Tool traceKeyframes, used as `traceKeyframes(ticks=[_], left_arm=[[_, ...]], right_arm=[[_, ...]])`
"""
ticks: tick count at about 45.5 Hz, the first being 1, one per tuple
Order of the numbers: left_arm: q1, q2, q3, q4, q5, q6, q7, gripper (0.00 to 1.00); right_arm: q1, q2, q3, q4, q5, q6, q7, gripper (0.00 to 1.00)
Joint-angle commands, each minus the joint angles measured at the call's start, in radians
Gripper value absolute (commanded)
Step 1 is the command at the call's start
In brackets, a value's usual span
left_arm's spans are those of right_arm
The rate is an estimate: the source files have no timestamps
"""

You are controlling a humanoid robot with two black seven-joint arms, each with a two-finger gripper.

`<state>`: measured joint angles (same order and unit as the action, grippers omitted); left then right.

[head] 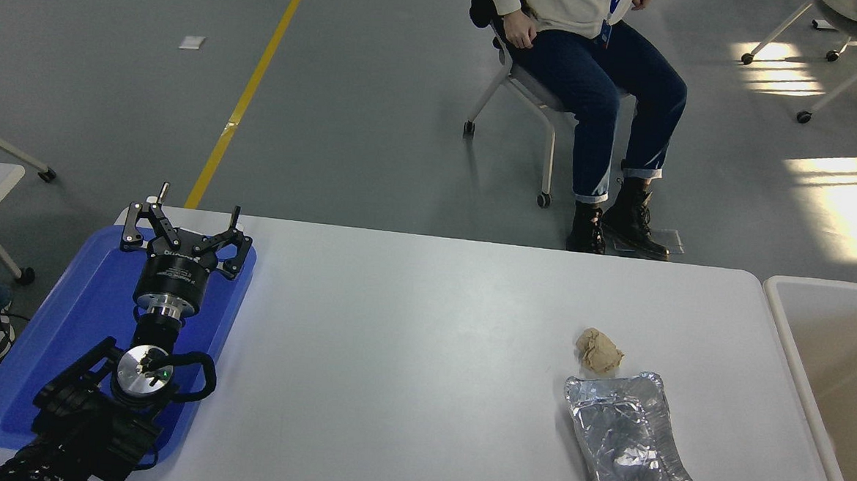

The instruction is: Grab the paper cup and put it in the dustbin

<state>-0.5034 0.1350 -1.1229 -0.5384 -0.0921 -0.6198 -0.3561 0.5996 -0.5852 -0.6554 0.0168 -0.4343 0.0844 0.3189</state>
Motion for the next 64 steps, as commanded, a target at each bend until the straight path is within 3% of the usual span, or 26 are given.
traceKeyframes(ticks=[1, 7, 30, 54, 64], left_arm=[[-0.001, 0.000, 0.000, 0.000, 0.000, 0.000, 0.000, 1.00], [-0.001, 0.000, 0.000, 0.000, 0.000, 0.000, 0.000, 1.00], [0.000, 0.000, 0.000, 0.000, 0.000, 0.002, 0.000, 1.00], [-0.001, 0.000, 0.000, 0.000, 0.000, 0.002, 0.000, 1.00], [-0.001, 0.000, 0.000, 0.000, 0.000, 0.002, 0.000, 1.00]], right_arm=[[0.041, 0.002, 0.002, 0.000, 0.002, -0.003, 0.011, 0.98], [0.094, 0.008, 0.000, -0.001, 0.002, -0.002, 0.043, 0.99], [0.377, 0.015, -0.108, 0.103, -0.014, 0.017, 0.043, 1.00], [0.893, -0.038, -0.365, 0.797, -0.179, 0.018, 0.020, 1.00], [1.057, -0.035, -0.417, 1.124, -0.188, 0.006, 0.000, 1.00]])
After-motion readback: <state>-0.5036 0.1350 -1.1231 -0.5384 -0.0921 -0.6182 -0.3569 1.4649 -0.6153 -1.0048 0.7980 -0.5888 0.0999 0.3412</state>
